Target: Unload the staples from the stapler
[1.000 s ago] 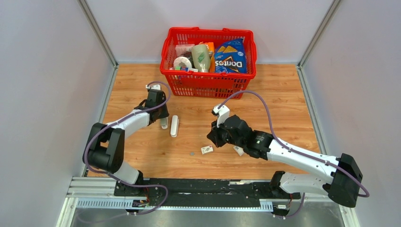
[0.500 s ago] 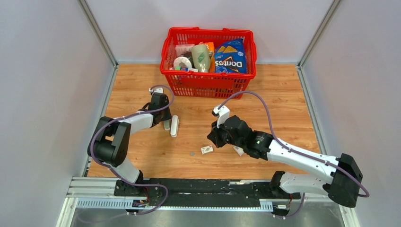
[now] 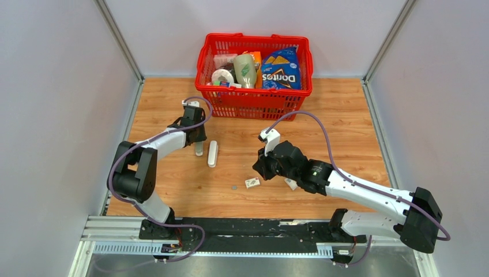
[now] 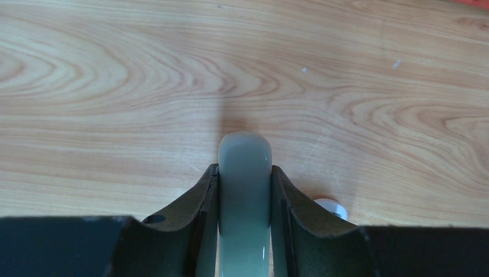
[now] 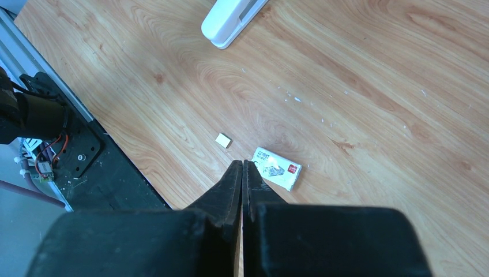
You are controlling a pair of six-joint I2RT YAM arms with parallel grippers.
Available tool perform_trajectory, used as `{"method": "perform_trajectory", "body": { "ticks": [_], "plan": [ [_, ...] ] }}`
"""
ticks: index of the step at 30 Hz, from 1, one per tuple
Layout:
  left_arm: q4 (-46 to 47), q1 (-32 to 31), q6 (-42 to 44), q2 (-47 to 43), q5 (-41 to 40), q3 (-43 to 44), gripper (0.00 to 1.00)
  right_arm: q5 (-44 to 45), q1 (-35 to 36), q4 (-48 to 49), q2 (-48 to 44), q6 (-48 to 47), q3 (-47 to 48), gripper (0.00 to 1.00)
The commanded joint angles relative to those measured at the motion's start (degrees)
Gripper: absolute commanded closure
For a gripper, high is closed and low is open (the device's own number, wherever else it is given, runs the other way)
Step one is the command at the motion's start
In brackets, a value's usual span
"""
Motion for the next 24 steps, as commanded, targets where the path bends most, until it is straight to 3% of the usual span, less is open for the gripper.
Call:
{"method": "perform_trajectory", "body": {
  "ticks": [1, 3, 9, 13, 21, 24],
  "plan": [
    [-3.6, 0.8, 3.1, 0.3, -3.5, 2.6, 1.0, 0.1, -0.1, 2.7, -0.6, 0.5, 0.0, 0.97],
    [-3.3, 0.9, 3.0, 0.7, -4.2, 2.2, 0.98, 0.1, 0.0, 2.8, -0.6, 0.7, -0.1, 0.94],
    [-2.5, 0.9, 2.4, 0.7, -4.5, 0.7, 0.72, 0.5, 0.0, 2.8, -0.8, 0.8, -0.4, 0.8],
    [-2.5, 1.0, 2.1, 0.0, -4.4, 0.3, 0.64, 0.4, -0.1, 2.8, -0.8, 0.8, -0.3, 0.72],
    [-4.6, 0.9, 2.1, -2.8, -4.5, 0.9, 0.44, 0.1, -0.1, 2.8, -0.6, 1.2, -0.2, 0.67],
    [-5.7, 0.9, 2.1, -5.1, -4.6, 1.2, 0.43, -0.1, 0.0, 2.9, -0.6, 1.3, -0.2, 0.65]
  ]
}}
